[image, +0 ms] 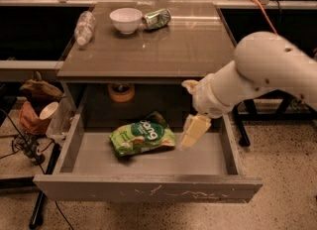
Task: Pick green rice chip bag from top drawer and place on counter
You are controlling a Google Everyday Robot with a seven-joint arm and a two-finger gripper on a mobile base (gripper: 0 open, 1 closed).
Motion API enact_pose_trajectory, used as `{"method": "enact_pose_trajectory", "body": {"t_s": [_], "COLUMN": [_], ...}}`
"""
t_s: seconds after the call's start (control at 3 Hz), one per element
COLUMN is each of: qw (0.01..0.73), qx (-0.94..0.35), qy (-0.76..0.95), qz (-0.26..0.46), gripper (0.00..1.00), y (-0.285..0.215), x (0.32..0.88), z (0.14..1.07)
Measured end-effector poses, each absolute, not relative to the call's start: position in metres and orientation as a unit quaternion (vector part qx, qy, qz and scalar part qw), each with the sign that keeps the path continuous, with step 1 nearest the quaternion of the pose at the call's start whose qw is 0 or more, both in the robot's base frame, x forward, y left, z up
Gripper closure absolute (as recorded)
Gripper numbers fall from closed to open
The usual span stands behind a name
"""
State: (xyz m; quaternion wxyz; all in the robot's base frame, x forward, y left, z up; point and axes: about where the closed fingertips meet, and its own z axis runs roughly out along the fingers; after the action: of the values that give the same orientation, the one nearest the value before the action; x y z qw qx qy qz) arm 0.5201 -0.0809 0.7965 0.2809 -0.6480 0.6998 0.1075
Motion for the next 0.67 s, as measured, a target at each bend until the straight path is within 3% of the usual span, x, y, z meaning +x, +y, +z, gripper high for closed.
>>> {"method": "enact_pose_trajectory", "body": {"t_s": [0.67], "qw": [0.295], "qx": [-0.687], "qy": [0.653], "qz": [0.125], "gripper": [0.0], "y": [-0.012], "x": [0.549], "z": [0.75]}}
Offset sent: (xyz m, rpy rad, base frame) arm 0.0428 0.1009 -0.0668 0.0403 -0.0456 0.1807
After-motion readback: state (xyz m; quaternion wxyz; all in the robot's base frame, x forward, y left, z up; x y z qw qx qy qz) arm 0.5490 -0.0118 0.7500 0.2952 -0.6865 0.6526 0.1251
